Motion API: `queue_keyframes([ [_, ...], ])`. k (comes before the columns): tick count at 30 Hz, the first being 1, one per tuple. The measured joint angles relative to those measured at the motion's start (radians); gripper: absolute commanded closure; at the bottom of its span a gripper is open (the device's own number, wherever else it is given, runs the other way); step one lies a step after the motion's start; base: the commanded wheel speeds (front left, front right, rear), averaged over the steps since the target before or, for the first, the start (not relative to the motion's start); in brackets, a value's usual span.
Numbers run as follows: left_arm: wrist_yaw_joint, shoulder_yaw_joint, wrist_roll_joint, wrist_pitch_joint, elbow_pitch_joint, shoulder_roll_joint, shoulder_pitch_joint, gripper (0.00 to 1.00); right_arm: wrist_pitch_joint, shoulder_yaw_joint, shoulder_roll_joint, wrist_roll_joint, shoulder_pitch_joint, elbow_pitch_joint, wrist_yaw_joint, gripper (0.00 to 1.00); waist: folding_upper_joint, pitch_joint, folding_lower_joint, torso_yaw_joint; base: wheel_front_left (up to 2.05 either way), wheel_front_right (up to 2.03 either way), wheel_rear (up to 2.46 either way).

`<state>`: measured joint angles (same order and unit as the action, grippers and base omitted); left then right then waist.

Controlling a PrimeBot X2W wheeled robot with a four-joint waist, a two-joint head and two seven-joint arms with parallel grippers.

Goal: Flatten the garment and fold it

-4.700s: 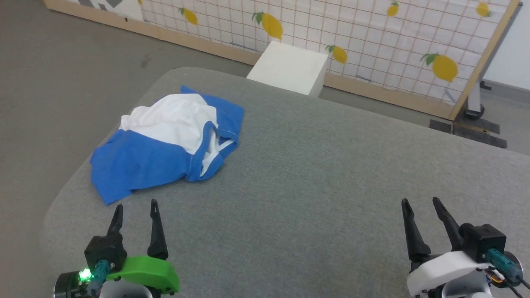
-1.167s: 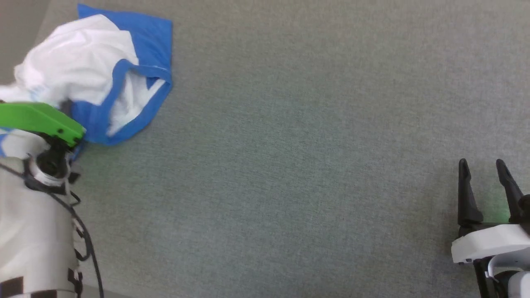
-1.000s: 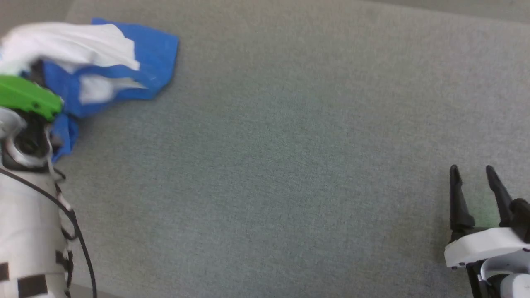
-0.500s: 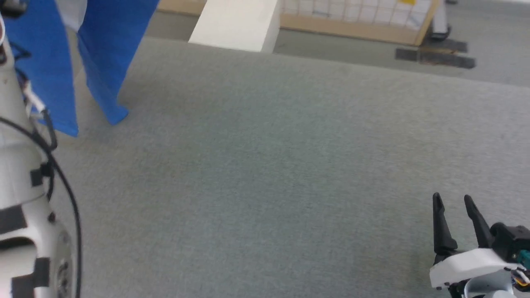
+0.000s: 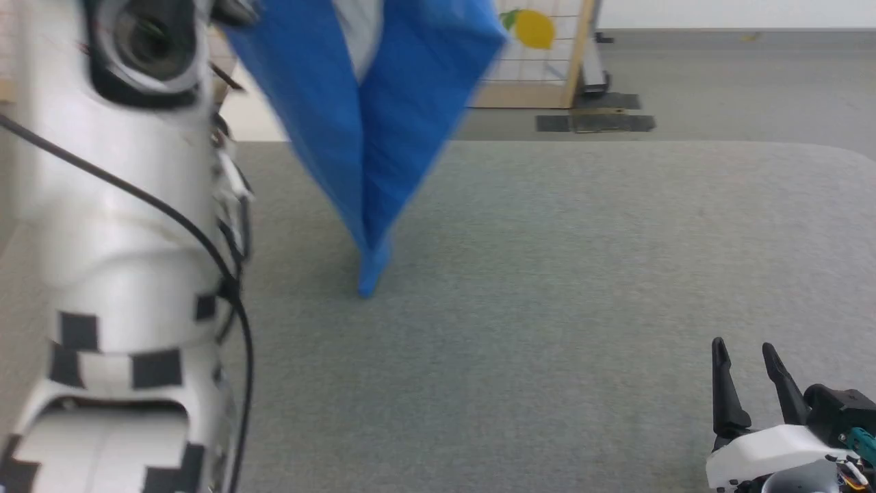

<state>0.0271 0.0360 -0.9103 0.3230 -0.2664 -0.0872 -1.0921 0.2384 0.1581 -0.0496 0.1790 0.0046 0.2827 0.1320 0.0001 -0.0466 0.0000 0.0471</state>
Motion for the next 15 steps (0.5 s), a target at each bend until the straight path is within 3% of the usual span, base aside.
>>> queue_keyframes([
  [7, 0.003, 0.132, -0.072, 0.003, -0.041, 0.032, 0.253, 1.0, 0.001, 0.013, 0.0, -0.004, 0.011, -0.002, 0.0, 0.0, 0.0, 0.005, 0.0, -0.065, 0.0, 0.0, 0.0],
  [15, -0.017, 0.438, -0.016, 0.015, -0.25, 0.036, 0.512, 1.0, -0.001, 0.01, 0.0, -0.011, 0.011, -0.014, 0.0, 0.0, 0.0, -0.025, 0.0, -0.079, 0.0, 0.0, 0.0],
])
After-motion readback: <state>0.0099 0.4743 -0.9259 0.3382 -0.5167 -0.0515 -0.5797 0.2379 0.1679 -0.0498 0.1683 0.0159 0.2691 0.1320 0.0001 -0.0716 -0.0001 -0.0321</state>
